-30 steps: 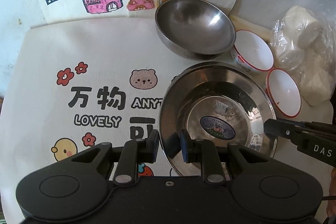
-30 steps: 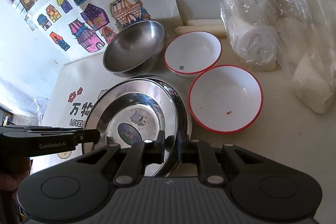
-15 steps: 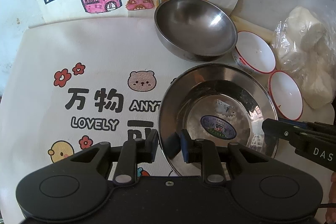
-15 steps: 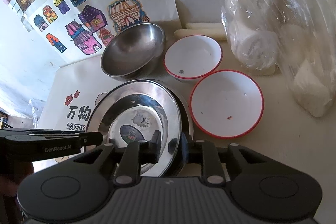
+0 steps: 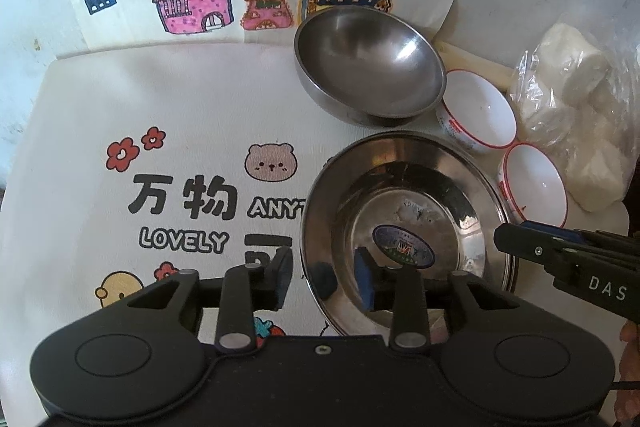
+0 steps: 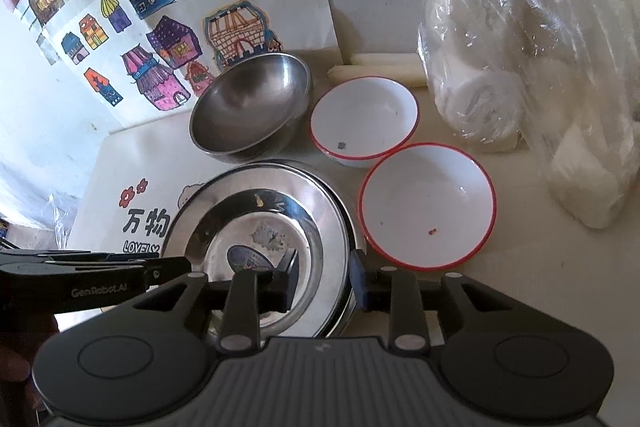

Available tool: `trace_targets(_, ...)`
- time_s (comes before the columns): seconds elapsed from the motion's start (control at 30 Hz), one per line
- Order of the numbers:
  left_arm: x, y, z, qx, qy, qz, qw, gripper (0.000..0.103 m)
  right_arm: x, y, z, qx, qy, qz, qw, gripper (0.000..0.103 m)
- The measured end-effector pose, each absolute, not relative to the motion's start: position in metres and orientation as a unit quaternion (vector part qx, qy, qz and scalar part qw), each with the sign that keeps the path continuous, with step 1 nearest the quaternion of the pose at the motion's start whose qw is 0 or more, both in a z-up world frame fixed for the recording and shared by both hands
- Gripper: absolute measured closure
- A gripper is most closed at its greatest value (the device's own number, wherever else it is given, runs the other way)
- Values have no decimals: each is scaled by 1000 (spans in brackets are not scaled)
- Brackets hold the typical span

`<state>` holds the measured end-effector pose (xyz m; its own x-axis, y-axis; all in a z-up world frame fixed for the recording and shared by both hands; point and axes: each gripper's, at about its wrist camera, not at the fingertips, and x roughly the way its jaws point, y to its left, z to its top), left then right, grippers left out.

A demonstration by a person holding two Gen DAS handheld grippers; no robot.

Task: Organize plates and bowls
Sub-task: 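Lower the blue-labelled plate onto the stack and open both grippers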

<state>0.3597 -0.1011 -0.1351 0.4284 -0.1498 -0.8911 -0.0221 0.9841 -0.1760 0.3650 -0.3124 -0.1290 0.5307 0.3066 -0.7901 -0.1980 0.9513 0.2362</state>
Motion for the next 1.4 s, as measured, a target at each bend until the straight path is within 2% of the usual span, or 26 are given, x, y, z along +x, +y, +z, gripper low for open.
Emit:
trace_targets(0.03,360,-100,-133,-81,532,-37,842,59,365,-312,-128,57,461,144,874,70)
trace_targets(0.1,359,-99,-130,-82,528,-34,844,50,364,-312,-126,55,457,143,876,63)
trace_targets(0.23,359,-93,-122,-90,518,-20,851,25,362,-311,-120,49,445,147,882,52)
trace_targets(0.33,361,-88,-116,-95,514,-6,853,14,361,-311,-115,45,437,149,886,41)
trace_targets(0.43,363,-81,-113,-106,511,9,853,1,360,-310,-110,43,428,149,890,24)
trace_targets(0.5,363,-77,-112,-116,508,17,853,1,361,-310,-106,44,421,155,893,10)
trace_targets(0.63,366,-71,-115,-132,517,26,845,1,364,-309,-102,48,414,160,895,0)
trace_targets(1.4,389,-77,-119,-113,508,34,853,1,374,-314,-106,38,407,155,899,0)
